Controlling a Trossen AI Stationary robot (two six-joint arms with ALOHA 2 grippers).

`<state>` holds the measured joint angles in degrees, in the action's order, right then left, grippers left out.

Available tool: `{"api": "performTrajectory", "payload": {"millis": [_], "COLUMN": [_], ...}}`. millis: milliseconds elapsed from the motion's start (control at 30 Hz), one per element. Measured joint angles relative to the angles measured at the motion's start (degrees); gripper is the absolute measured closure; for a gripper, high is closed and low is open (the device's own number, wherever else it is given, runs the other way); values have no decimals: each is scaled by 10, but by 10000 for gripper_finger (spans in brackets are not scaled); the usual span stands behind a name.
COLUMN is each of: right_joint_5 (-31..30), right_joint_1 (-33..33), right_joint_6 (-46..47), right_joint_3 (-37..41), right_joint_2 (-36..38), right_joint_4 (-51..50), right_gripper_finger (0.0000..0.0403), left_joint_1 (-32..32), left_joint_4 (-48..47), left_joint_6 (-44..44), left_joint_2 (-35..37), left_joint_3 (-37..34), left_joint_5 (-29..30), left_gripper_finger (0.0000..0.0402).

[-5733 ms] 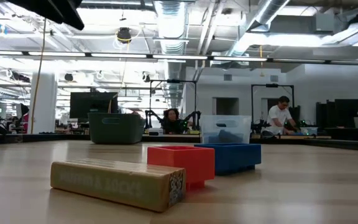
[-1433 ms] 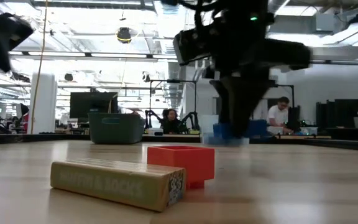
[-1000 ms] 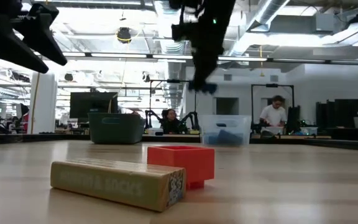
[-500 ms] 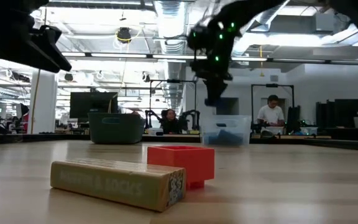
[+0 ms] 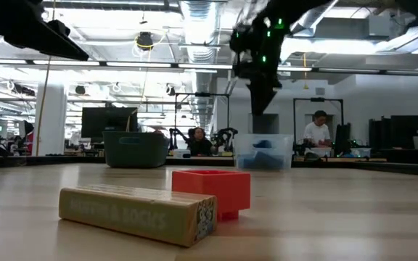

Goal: Sort blocks
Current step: Put the orange game piece into the blue bin

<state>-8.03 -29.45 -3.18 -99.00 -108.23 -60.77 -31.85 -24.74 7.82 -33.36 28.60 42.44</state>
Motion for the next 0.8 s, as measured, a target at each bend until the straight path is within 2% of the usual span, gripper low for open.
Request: {"api": "performTrajectory", "payload": {"millis": [100, 300, 533, 667, 800], "right_joint_5": [-36, -38, -7, -7, 1], "right_joint_1": [47, 201, 396, 459, 495], "right_joint_6": [0, 0, 9, 38, 69], "right_joint_3": [0, -1, 0, -1, 0], "right_joint_2": [22, 38, -16, -60, -106], "right_joint_4": [-4, 42, 205, 278, 326], "right_gripper_finger": [214, 222, 222, 223, 223], "left_joint_1": [7, 8, 7, 7, 7], "left_joint_4": [2, 2, 2, 3, 13], "left_joint_6": [2, 31, 67, 70, 70], "left_joint_2": [-4, -9, -27, -39, -44], "left_joint_3": [0, 0, 0, 0, 0], "left_joint_5": [0, -2, -20, -27, -32], "left_gripper_finger": [245, 245, 245, 245, 245]}}
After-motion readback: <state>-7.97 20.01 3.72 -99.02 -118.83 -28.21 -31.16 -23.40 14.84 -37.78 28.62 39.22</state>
